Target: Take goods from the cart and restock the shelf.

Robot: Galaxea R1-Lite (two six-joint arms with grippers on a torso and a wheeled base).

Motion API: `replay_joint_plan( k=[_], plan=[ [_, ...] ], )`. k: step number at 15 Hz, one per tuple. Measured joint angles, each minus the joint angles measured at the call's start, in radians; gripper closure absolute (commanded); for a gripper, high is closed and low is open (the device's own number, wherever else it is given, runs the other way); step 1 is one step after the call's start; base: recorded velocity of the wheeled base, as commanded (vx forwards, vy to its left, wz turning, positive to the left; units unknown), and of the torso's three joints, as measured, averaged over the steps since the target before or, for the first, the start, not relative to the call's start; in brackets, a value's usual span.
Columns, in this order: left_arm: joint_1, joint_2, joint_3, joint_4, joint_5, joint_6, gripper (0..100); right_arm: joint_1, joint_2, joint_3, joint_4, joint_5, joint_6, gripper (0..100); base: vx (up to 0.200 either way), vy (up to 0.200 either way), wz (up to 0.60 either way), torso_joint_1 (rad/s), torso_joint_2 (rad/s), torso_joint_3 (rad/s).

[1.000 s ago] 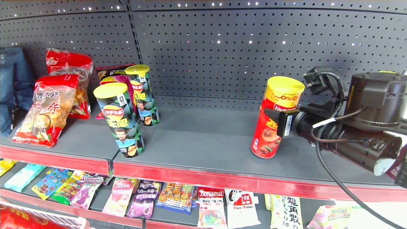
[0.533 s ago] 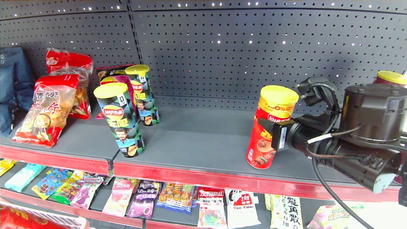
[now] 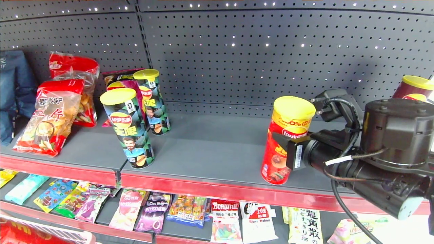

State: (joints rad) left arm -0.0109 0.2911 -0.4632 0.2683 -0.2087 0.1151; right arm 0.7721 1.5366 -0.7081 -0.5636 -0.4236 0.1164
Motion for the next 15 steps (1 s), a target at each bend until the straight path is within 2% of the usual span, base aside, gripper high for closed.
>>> replay_joint_plan(
  k=[15],
  plan=[
    [0.0, 0.0, -0.003, -0.002, 0.0, 0.0, 100, 0.022, -0.017, 0.022, 0.006, 0.007, -0.006, 100, 0.0, 0.0, 0.0, 0.0, 0.0, 0.0]
  ],
)
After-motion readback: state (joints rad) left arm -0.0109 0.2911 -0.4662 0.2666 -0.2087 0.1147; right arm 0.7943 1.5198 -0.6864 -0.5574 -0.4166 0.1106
